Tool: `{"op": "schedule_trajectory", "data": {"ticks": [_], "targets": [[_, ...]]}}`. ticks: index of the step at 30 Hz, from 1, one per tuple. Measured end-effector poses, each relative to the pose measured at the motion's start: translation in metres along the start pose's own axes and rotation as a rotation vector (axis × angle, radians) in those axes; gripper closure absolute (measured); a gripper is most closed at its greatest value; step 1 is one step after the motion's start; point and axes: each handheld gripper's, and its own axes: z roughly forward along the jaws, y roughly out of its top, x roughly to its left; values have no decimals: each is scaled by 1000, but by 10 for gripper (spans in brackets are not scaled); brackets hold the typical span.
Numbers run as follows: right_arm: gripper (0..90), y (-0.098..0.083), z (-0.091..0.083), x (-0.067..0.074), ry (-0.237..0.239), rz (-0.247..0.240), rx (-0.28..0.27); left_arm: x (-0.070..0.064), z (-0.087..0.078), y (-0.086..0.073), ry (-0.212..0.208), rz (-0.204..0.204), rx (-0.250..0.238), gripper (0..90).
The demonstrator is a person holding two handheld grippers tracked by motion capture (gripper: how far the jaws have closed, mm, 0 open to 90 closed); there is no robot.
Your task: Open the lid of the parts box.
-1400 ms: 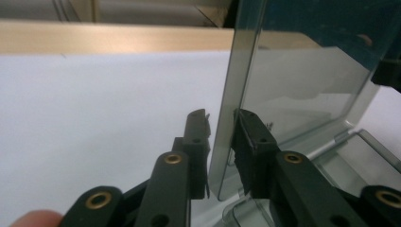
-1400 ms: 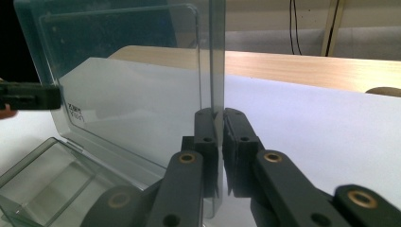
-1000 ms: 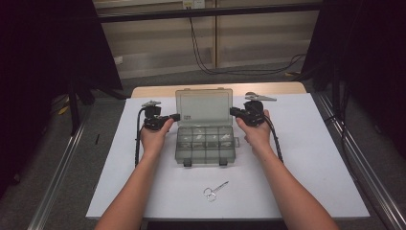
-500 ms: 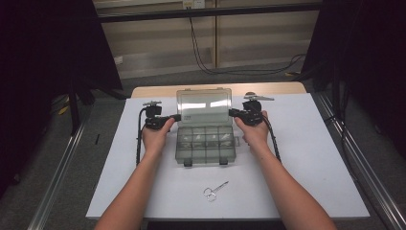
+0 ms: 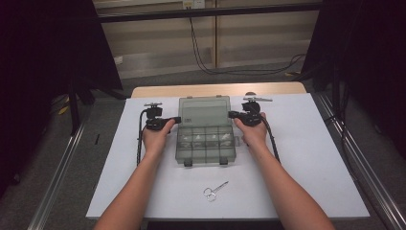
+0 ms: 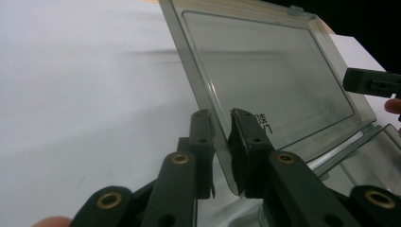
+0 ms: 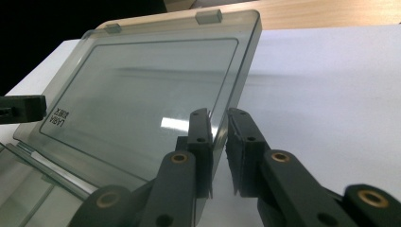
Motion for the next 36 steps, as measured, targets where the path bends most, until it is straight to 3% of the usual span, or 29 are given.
{"op": "schedule_trajectory", "data": {"ticks": [1,2,3,4,5,6,7,8,9,10,11,12,13,15,18,20,21,23,24,28,32,36], "targets": [[817,0,0,0,1,-11,0,1,-1,0,20,24,-2,754],[817,0,0,0,1,-11,0,1,-1,0,20,24,-2,709],[809,0,-2,1,-14,-30,-3,0,-4,0,48,32,-8,709],[786,1,-5,3,-51,-86,-15,0,-6,1,42,22,-19,680],[692,3,-12,4,-56,-110,-37,1,-8,1,23,15,-29,613],[692,3,-12,4,-56,-110,-37,0,-9,1,26,14,-41,613],[637,4,-16,3,-41,-105,-51,0,-12,2,35,24,-35,559],[506,5,-23,3,-43,-130,-67,-1,-16,2,13,25,-44,458],[506,5,-23,3,-43,-130,-67,-1,-16,2,13,25,-44,410],[416,6,-26,4,-42,-145,-72,-2,-18,3,11,23,-45,410],[229,6,-33,6,-65,-166,-86,-4,-20,3,-2,26,-49,313],[148,6,-37,7,-76,-178,-92,-6,-22,3,-10,37,-53,276],[148,6,-37,7,-76,-178,-92,-7,-23,3,-9,49,-51,276],[0,4,-49,8,-64,-195,-104,-17,-31,4,-28,85,-52,159],[0,0,-63,6,-48,-213,-121,-22,-36,4,-25,108,-61,61],[0,-1,-69,6,-54,-221,-123,-29,-43,3,-51,133,-67,36],[0,-6,-80,5,-65,-236,-130,-32,-45,3,-63,146,-70,7],[0,-8,-85,5,-64,-247,-135,-40,-50,2,-79,176,-74,0],[0,-12,-95,5,-63,-258,-147,-46,-55,0,-92,211,-75,0],[0,-18,-110,5,-56,-264,-161,-57,-60,-3,-96,231,-73,0],[0,-24,-128,3,-57,-274,-182,-70,-66,-8,-85,294,-55,0],[0,-33,-145,-1,-69,-297,-192,-81,-71,-12,-94,321,-47,0]]}}
